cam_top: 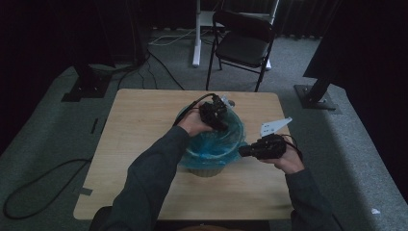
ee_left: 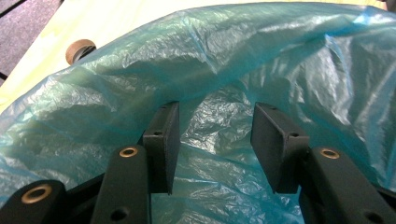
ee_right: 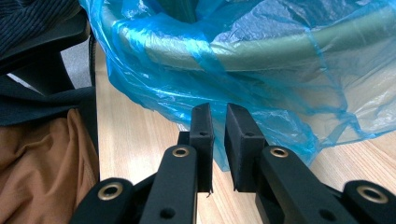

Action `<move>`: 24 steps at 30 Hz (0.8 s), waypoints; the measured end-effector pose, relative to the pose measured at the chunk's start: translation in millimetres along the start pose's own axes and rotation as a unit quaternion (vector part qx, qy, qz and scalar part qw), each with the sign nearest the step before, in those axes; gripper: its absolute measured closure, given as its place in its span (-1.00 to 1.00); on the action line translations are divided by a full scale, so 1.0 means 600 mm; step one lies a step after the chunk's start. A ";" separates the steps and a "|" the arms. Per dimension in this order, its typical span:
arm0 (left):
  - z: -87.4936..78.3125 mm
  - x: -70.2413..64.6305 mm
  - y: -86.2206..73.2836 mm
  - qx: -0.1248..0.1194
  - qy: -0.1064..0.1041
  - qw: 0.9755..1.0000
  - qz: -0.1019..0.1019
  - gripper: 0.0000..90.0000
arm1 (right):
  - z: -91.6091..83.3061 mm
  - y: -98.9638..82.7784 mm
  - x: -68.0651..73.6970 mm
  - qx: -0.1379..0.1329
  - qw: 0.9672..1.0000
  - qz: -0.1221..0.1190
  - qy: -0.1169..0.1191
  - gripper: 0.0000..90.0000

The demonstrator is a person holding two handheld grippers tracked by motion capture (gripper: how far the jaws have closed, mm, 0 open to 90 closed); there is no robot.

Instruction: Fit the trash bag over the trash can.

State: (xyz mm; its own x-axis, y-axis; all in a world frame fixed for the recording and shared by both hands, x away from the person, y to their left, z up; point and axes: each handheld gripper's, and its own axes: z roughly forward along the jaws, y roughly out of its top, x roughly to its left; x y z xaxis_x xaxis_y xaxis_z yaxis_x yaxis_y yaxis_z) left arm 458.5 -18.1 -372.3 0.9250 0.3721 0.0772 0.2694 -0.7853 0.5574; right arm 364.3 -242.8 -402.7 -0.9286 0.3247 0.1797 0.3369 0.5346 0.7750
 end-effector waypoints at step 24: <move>-0.045 0.002 0.000 -0.035 0.014 0.999 -0.003 0.13 | -0.006 -0.004 -0.001 -0.003 1.000 0.002 -0.001 0.79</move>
State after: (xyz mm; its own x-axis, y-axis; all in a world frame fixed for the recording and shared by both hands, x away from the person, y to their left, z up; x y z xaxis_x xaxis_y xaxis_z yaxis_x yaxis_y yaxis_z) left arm 452.4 -4.2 -350.2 0.9156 0.3906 0.0958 0.2543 -0.7468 0.6145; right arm 363.4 -247.1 -402.8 -0.9270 0.3277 0.1822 0.3396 0.5280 0.7784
